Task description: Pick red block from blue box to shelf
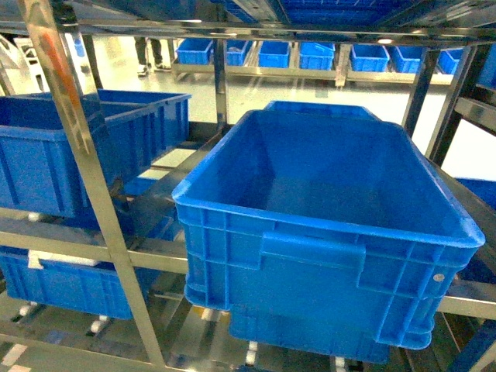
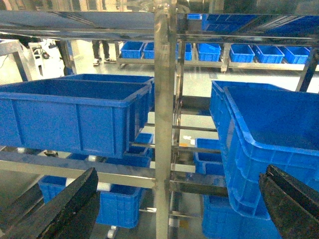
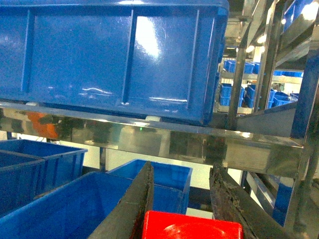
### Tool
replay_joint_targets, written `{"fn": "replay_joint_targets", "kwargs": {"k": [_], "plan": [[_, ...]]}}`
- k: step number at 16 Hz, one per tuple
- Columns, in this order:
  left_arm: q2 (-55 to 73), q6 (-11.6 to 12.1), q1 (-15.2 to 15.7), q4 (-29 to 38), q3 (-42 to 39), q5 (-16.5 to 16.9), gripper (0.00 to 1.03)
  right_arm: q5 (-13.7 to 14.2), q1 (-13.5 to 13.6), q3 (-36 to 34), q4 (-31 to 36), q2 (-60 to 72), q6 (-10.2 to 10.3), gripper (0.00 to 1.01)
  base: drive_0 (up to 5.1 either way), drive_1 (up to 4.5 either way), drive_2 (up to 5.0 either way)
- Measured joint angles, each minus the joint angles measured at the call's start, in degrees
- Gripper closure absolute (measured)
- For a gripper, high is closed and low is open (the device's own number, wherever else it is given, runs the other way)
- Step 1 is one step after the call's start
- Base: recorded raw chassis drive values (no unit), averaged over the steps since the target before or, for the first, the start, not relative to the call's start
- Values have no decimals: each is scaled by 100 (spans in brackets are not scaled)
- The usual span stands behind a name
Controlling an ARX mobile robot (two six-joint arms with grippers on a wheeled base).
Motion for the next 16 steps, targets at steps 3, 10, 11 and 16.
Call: {"fn": "replay_joint_targets", "kwargs": {"k": [3,10,11,16], "plan": [[0,0,0,0,0,0,5,0,0,2,0,0,0,73,0,0,0],[0,0,0,-2,0,0,5,0,0,2,0,0,0,73,0,0,0],[0,0,0,0,0,0,5,0,0,0,2,0,0,73,0,0,0],[0,0,0,-2,0,0,5,0,0,2,0,0,0,73,0,0,0]]}}
